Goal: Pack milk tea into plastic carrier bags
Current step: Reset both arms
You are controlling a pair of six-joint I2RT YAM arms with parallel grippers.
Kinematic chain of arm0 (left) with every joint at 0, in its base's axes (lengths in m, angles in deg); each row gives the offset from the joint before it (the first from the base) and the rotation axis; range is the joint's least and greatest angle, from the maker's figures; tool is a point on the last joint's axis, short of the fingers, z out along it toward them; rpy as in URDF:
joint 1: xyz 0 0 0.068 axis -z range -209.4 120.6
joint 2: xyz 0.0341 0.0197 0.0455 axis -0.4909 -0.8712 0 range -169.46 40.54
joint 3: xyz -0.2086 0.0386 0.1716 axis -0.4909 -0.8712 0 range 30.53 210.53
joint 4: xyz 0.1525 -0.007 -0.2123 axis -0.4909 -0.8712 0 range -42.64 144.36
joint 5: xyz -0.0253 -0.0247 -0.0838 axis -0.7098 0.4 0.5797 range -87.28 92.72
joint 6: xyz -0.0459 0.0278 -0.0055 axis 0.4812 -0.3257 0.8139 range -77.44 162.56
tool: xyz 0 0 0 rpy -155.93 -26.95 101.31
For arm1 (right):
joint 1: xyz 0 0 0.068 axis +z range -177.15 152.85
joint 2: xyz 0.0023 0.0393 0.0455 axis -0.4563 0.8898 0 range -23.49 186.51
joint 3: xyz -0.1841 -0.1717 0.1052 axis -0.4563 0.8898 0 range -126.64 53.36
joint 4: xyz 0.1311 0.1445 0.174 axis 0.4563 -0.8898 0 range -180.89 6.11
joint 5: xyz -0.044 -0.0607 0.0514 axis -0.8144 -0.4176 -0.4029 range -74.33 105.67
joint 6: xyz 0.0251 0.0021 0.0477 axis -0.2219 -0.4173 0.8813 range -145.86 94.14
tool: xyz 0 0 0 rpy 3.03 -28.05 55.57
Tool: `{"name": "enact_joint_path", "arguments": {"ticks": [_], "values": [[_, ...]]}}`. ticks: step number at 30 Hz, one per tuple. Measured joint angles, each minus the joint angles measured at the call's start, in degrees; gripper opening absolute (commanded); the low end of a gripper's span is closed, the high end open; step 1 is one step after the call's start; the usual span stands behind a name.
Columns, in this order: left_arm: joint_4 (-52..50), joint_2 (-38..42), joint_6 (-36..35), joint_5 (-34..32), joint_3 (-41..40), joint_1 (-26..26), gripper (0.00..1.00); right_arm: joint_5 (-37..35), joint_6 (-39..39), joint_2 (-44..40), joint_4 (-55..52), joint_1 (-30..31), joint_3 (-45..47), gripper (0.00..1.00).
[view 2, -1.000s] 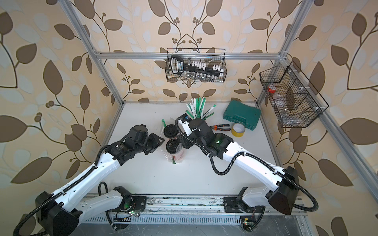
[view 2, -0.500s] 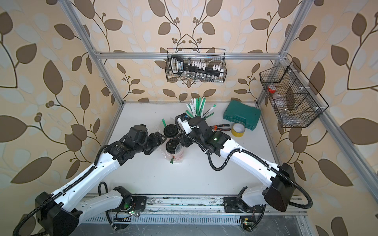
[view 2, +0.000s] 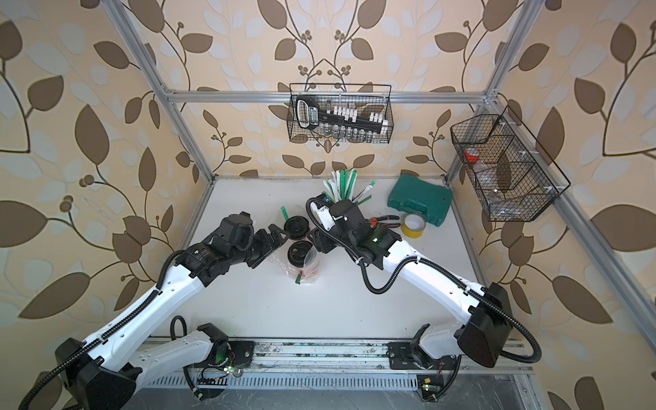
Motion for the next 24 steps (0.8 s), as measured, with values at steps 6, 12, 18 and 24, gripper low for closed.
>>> {"name": "enact_joint_path", "arguments": {"ticks": [6, 12, 18, 24], "values": [[-2.82, 0.83, -1.64, -1.92, 2.38, 0.00, 0.99, 0.31, 0.00, 0.00, 0.04, -0.48, 0.00, 0.65], [-7.28, 2.08, -4.33, -6.19, 5.90, 0.00, 0.99, 0.59, -0.11, -1.27, 0.35, -0.90, 0.00, 0.81], [-11.52, 3.61, -8.26, -11.72, 11.67, -0.39, 0.99, 0.37, -0.39, -4.79, 1.88, -1.07, 0.00, 0.95], [-15.08, 4.79, -12.55, -19.30, 16.63, -1.14, 0.99, -1.49, 0.09, -9.14, 2.95, -4.22, 0.46, 1.00]]}}
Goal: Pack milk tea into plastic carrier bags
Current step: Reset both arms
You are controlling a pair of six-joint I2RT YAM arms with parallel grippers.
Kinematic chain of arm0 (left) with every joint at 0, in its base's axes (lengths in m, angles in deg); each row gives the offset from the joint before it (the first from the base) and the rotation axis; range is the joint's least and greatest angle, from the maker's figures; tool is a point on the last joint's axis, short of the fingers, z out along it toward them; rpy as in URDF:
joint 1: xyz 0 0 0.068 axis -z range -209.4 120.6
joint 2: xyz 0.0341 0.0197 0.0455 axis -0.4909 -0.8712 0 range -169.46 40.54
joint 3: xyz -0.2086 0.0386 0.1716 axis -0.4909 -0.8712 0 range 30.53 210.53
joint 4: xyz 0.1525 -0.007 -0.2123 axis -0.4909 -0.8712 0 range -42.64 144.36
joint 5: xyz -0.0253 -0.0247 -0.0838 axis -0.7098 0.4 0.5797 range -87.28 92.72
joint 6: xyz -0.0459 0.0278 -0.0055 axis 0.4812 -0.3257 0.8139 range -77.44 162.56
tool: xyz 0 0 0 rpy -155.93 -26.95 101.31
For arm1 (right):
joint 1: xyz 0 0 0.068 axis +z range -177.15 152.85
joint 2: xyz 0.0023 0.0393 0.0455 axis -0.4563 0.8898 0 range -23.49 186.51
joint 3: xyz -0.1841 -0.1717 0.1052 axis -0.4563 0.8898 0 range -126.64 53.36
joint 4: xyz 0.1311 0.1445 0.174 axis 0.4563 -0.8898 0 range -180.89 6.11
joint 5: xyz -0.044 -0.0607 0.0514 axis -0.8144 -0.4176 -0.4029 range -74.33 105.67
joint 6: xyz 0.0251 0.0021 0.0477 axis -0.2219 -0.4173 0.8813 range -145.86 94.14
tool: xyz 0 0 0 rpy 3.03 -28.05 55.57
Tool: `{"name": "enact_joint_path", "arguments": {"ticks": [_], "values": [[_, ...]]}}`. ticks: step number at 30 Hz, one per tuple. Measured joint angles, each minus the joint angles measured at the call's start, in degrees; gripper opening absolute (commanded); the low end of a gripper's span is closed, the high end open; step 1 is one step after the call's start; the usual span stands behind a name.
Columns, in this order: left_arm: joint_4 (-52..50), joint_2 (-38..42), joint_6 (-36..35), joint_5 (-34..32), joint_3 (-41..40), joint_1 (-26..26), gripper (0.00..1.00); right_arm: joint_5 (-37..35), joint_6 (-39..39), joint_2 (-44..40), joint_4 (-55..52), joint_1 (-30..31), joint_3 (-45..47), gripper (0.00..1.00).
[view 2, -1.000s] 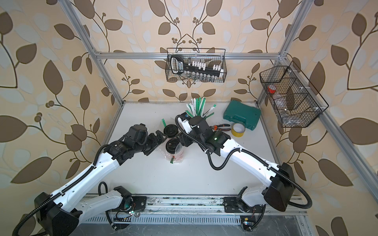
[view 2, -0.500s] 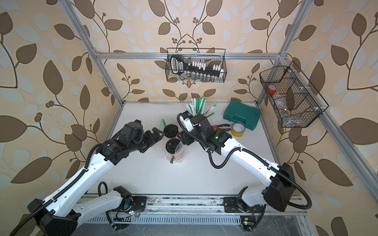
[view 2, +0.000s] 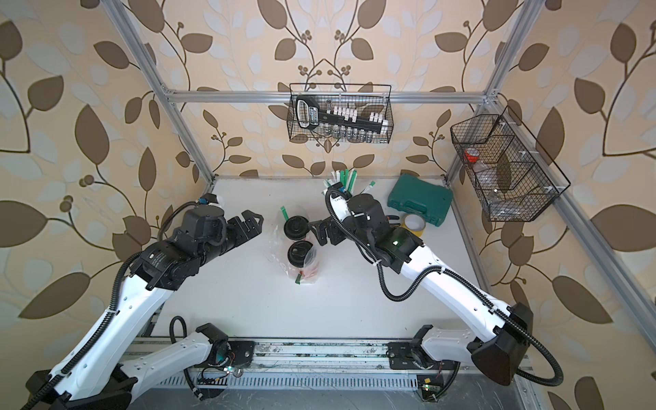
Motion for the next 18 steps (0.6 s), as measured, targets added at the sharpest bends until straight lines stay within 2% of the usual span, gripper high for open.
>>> {"name": "enact_joint_path", "arguments": {"ticks": [4, 8, 10, 13, 16, 18], "values": [[-1.33, 2.21, -2.97, -8.11, 0.83, -0.35, 0.99, -3.08, 1.09, -6.27, 1.49, -6.16, 3.93, 1.00], [-0.70, 4.22, -4.26, -19.65, -1.60, -0.94, 0.99, -8.22, 3.85, -15.04, 4.22, -18.01, 12.09, 1.00], [0.66, 4.57, -4.59, -24.44, -5.27, -2.40, 0.99, -11.47, 5.27, -18.56, 5.97, -24.55, 16.87, 1.00], [4.37, 2.08, -4.72, -27.50, -12.39, -7.26, 0.99, -15.80, 6.14, -21.38, 10.54, -33.44, 26.21, 1.00], [12.61, -1.97, -5.33, -29.03, -21.86, -12.76, 0.99, -18.51, 6.45, -19.93, 16.52, -38.45, 35.52, 0.99], [19.08, -4.26, -7.56, -28.59, -29.00, -16.55, 0.99, -20.20, 6.12, -16.92, 21.81, -39.74, 41.79, 1.00]]}}
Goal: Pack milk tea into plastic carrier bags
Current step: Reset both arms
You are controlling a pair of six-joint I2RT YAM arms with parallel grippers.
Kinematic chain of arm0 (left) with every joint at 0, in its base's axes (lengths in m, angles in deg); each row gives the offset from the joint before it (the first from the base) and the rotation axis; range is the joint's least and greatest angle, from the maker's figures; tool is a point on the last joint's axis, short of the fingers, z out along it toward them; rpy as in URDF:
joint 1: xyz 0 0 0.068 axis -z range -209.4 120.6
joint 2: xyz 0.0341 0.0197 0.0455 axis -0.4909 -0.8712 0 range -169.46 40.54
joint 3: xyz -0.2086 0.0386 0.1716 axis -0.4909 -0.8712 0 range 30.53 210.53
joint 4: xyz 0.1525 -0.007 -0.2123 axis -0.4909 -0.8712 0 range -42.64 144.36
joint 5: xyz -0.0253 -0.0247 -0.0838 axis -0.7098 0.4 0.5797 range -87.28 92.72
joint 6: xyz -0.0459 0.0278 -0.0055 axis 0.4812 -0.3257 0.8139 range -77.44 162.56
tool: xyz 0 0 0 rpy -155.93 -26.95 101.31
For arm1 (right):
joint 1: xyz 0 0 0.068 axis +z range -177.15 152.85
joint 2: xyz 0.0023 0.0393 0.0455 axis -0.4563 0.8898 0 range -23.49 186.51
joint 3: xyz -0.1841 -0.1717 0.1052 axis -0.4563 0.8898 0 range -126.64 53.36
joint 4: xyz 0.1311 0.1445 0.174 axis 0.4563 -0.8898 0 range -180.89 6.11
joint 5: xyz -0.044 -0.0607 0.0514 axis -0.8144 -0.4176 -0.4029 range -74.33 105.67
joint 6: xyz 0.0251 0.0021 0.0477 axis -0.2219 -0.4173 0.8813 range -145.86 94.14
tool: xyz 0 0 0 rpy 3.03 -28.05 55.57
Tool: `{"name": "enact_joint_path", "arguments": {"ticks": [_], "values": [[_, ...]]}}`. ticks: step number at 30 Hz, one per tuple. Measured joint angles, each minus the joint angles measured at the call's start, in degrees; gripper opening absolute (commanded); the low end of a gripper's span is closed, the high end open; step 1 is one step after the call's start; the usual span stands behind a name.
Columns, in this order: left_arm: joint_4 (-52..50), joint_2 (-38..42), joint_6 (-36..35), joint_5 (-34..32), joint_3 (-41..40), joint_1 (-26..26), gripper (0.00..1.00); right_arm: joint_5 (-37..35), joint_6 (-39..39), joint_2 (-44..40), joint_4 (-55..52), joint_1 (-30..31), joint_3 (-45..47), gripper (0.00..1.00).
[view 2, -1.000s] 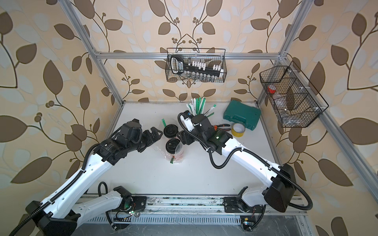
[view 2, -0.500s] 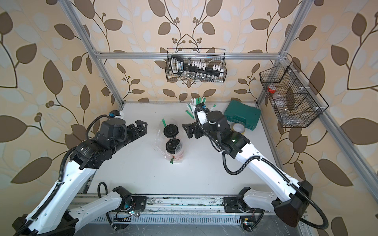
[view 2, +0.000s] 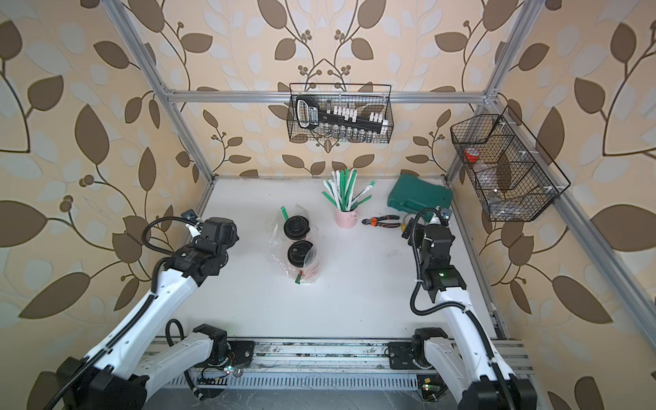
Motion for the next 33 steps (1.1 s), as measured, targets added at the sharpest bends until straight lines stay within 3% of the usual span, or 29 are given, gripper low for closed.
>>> {"name": "enact_joint_path", "arguments": {"ticks": [5, 10, 16, 21, 33], "values": [[15.61, -8.92, -9.60, 3.41, -10.45, -8.59, 0.99, -0.76, -2.01, 9.99, 14.75, -0.22, 10.12, 0.99], [37.16, -18.71, -20.33, 12.26, -15.45, -8.92, 0.99, 0.48, -6.05, 20.26, 35.63, -0.22, 13.86, 1.00], [57.48, -24.59, -26.80, 26.03, -20.59, -9.68, 0.99, 5.64, -10.73, 31.93, 54.42, -0.20, 16.17, 1.00], [62.66, -28.04, -29.79, 32.79, -20.48, -9.68, 0.99, 6.56, -11.52, 32.28, 59.76, -0.59, 16.72, 0.99], [66.86, -28.02, -31.01, 35.41, -20.48, -9.68, 0.99, 6.95, -11.87, 32.26, 62.12, -0.59, 16.72, 1.00]]}}
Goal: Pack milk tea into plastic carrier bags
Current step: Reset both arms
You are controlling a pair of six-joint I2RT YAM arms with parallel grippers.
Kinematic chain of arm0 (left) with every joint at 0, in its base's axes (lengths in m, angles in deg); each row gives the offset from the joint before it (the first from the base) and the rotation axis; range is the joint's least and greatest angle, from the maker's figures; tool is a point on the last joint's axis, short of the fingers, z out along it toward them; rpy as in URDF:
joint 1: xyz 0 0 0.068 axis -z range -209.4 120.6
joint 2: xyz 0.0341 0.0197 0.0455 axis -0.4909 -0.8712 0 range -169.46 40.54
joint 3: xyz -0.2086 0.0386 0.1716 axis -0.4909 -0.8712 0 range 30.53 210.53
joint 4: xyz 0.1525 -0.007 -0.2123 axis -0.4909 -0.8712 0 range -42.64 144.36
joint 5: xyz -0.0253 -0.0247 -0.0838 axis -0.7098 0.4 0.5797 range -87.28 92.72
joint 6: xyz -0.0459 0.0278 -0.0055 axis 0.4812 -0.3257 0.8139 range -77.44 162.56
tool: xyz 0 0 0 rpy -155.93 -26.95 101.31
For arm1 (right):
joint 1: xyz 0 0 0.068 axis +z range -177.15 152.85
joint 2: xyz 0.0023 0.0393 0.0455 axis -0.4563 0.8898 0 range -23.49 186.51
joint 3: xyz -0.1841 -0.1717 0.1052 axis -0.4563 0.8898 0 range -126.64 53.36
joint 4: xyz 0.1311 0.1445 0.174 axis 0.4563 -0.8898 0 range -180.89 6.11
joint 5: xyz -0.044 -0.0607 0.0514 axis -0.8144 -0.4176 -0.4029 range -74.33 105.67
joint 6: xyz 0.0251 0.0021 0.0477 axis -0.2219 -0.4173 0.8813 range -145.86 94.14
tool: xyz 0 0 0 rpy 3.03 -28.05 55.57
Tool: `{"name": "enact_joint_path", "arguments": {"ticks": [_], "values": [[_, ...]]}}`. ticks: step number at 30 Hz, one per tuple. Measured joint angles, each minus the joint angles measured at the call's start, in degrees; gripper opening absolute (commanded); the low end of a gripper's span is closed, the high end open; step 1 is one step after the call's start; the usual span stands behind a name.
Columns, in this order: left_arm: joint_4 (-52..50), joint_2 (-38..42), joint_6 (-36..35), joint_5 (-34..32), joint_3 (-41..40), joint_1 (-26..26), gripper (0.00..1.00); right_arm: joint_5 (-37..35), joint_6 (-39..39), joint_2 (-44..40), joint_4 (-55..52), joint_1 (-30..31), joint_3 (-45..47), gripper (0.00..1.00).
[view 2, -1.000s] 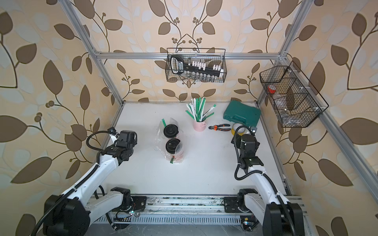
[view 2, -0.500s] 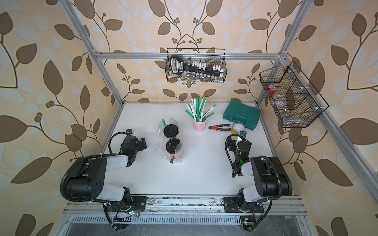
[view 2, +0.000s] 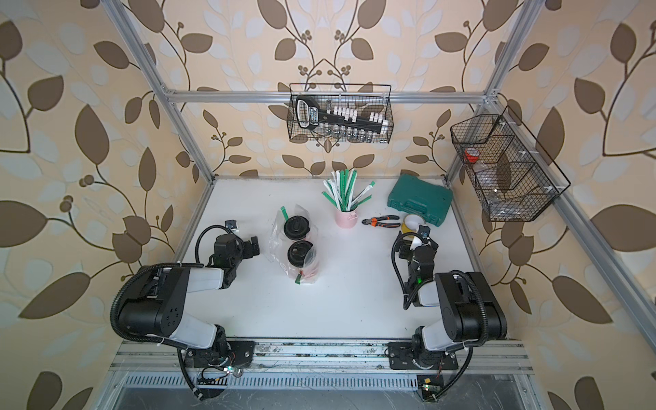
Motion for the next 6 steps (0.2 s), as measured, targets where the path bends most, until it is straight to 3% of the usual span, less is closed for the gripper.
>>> {"name": "enact_joint_path", "arguments": {"ticks": [6], "values": [[0.13, 0.00, -0.20, 0.42, 0.00, 0.00, 0.99, 0.20, 0.00, 0.00, 0.02, 0.00, 0.00, 0.99]]}}
